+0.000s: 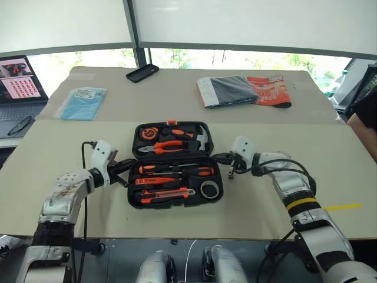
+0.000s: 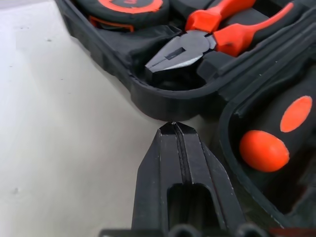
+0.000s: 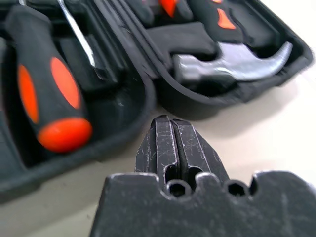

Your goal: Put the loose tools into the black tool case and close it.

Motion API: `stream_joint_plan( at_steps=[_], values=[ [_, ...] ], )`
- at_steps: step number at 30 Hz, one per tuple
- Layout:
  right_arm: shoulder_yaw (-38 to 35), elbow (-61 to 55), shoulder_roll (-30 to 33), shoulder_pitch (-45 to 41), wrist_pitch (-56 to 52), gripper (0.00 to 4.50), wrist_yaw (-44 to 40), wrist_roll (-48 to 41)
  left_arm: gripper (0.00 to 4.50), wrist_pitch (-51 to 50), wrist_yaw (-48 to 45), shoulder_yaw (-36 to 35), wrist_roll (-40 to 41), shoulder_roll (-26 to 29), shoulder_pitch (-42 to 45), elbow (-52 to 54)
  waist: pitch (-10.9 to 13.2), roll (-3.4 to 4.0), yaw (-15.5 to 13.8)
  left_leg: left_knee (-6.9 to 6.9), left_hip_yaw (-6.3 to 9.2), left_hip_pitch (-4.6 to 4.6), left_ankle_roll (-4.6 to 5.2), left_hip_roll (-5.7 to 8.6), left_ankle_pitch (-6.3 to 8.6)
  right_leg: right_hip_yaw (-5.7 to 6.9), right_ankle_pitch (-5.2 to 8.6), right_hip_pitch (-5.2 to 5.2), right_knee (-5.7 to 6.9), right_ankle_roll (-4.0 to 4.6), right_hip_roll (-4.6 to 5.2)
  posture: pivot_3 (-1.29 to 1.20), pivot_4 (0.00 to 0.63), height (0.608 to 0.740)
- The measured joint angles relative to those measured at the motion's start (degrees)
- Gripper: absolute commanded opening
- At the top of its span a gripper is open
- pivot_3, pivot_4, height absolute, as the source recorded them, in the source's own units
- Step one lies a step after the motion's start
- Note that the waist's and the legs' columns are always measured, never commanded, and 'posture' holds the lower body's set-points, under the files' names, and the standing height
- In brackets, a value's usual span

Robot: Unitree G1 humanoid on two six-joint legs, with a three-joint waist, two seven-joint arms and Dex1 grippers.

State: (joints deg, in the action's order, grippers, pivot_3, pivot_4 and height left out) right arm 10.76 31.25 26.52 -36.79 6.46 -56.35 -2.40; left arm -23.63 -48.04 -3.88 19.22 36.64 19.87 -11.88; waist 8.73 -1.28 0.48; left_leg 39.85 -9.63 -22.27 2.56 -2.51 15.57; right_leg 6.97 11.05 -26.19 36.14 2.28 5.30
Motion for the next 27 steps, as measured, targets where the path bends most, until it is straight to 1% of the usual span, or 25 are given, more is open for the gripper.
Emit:
stream_joint_plan(
  at_steps=[4, 8, 12, 18, 26, 27],
  values=[
    [-1.12, -6.61, 1.5, 3.89, -4.5, 0.0, -2.37, -1.84, 0.01, 0.94, -2.53, 0.6, -0.41, -0.16, 0.47, -0.64, 0.0, 0.0, -0.07, -0.02, 0.04, -0.02, 0.06, 0.0, 0.03, -0.04, -0.02, 0.0, -0.01, 0.04, 0.09, 0.0, 0.15, 0.74],
    [-1.56, -15.73, 5.52, 9.54, -9.49, 0.0, -5.86, -3.77, 0.01, 1.72, -4.31, 1.17, -0.95, -1.38, 0.4, 0.07, 0.0, 0.01, -0.3, -0.02, 0.06, -0.03, 0.12, 0.0, 0.06, -0.01, -0.01, 0.0, -0.05, 0.05, 0.05, 0.0, 0.15, 0.74],
    [-3.0, -21.56, 8.52, 15.06, -12.37, 0.0, -5.49, -4.75, 0.01, 2.21, -4.19, 1.88, -1.36, -3.47, -0.5, 2.53, -0.01, 0.01, -0.84, 0.01, 0.05, -0.03, 0.3, 0.09, 0.17, -0.02, 0.01, 0.04, -0.07, -0.01, 0.09, 0.0, 0.15, 0.74],
    [-4.67, -23.93, 10.93, 18.42, -13.42, 0.0, -4.32, -5.34, 0.01, 1.36, -3.95, 2.74, -1.08, -5.18, -2.45, 6.24, -0.01, 0.01, -1.3, 0.07, 0.06, -0.04, 0.44, 0.18, 0.26, -0.04, 0.03, 0.08, -0.12, -0.14, 0.23, 0.0, 0.15, 0.74],
    [-5.23, -23.26, 11.23, 18.9, -13.17, 0.0, -3.12, -5.66, 0.01, 0.51, -4.46, 3.83, -1.21, -4.28, -4.59, 8.84, -0.01, 0.01, -1.26, 0.09, 0.09, 0.0, 0.4, 0.17, 0.23, -0.07, 0.03, 0.1, -0.09, -0.15, 0.23, 0.0, 0.15, 0.74],
    [-5.26, -23.08, 11.23, 18.8, -13.25, 0.29, -3.04, -5.75, 0.26, -0.06, -4.41, 4.04, -1.28, -4.22, -5.1, 8.84, -0.01, 0.0, -1.23, 0.09, 0.08, -0.01, 0.4, 0.17, 0.22, -0.07, 0.03, 0.09, -0.09, -0.15, 0.23, 0.0, 0.15, 0.74]
  ],
)
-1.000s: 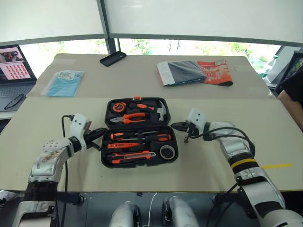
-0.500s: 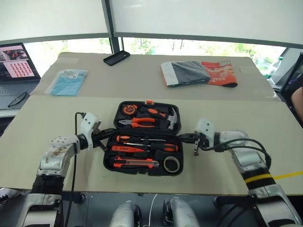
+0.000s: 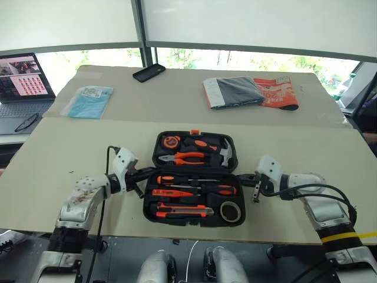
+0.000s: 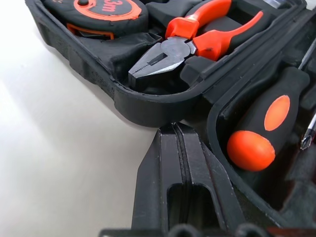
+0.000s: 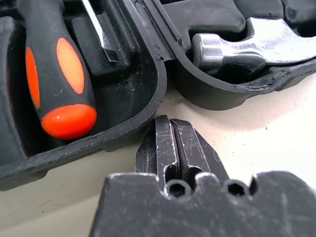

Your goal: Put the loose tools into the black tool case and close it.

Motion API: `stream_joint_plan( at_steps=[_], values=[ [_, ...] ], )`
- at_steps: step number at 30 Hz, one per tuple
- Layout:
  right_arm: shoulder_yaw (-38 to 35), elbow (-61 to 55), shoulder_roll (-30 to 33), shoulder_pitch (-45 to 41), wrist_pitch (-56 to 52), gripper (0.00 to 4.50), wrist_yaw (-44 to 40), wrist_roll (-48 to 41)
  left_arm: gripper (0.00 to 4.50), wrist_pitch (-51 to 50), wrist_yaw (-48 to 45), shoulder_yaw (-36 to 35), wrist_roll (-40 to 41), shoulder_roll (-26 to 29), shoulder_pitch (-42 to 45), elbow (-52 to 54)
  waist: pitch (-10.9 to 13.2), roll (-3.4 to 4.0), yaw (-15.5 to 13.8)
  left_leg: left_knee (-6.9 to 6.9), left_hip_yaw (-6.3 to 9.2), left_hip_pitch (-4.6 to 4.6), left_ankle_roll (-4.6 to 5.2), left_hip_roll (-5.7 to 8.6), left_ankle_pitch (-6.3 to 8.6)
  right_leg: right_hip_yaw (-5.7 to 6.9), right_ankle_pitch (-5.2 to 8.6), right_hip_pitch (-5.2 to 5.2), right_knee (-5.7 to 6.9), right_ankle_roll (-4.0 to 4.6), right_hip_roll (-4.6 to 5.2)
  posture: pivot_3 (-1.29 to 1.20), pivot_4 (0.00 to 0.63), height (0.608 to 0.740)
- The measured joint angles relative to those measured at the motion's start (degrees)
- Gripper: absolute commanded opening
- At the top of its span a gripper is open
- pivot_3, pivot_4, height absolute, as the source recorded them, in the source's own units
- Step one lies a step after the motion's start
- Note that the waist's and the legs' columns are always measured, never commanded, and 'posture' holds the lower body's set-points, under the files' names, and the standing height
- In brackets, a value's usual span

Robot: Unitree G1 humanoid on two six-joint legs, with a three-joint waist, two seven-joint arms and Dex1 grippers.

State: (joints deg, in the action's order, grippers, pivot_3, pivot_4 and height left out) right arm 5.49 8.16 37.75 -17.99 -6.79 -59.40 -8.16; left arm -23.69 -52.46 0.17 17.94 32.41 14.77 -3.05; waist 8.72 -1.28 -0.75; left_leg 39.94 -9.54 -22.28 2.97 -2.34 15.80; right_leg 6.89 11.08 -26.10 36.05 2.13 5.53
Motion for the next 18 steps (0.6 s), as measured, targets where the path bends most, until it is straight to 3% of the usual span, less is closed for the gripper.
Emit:
stream_joint_plan(
  at_steps=[2, 5, 9, 12, 13, 18],
  values=[
    [-0.99, -0.17, 0.04, -0.31, -3.74, 0.79, 0.0, -2.1, 0.72, -0.75, 0.7, 0.0, -0.17, 0.57, 0.12, 0.2, 0.01, -0.01, -0.01, 0.06, 0.04, -0.02, 0.0, -0.02, 0.0, 0.01, 0.0, 0.01, 0.01, 0.0, 0.01, 0.0, 0.15, 0.74],
    [-3.75, -2.93, 2.88, -0.67, -13.85, 1.86, 0.89, -4.94, 1.83, -5.24, 3.03, -0.39, -1.07, 4.37, 1.4, 1.22, 0.01, -0.01, 0.07, 0.06, 0.09, 0.0, -0.02, -0.06, -0.02, -0.01, -0.01, -0.01, 0.06, 0.02, 0.15, 0.0, 0.15, 0.74],
    [-6.63, -6.91, 8.2, -3.86, -32.31, 3.11, 1.89, -9.69, 3.18, -21.54, 3.34, -5.11, 4.15, 9.31, 4.78, 1.3, 0.06, -0.08, 0.84, 0.04, 0.17, -0.02, 0.14, -0.3, 0.07, 0.02, -0.02, -0.11, 0.14, 0.04, -0.1, 0.0, 0.15, 0.74],
    [-7.48, -7.45, 8.92, -10.45, -46.31, 4.2, 2.46, -14.87, 4.36, -35.87, 4.58, -7.06, 7.97, 12.08, 12.25, 1.21, 0.1, -0.13, 0.91, 0.01, 0.29, 0.0, -0.05, -0.36, -0.09, 0.09, -0.02, -0.1, 0.18, 0.05, -0.27, 0.0, 0.15, 0.74],
    [-7.49, -7.29, 8.74, -12.48, -49.56, 4.47, 3.05, -15.73, 4.5, -38.22, 4.86, -7.17, 8.82, 12.02, 14.28, 1.21, 0.1, -0.13, 0.88, 0.0, 0.29, -0.01, -0.04, -0.35, -0.12, 0.09, -0.04, -0.11, 0.2, 0.08, -0.27, 0.0, 0.15, 0.74],
    [-1.47, 2.51, 7.27, -28.35, -72.13, 4.47, 8.47, -15.72, 4.5, -49.79, 8.55, -5.73, 11.27, 7.96, 24.52, -1.95, 0.1, -0.13, 0.93, -0.03, 0.24, -0.04, -0.32, -0.22, -0.34, 0.05, -0.07, -0.1, 0.16, 0.18, -0.25, 0.0, 0.15, 0.74]
  ],
)
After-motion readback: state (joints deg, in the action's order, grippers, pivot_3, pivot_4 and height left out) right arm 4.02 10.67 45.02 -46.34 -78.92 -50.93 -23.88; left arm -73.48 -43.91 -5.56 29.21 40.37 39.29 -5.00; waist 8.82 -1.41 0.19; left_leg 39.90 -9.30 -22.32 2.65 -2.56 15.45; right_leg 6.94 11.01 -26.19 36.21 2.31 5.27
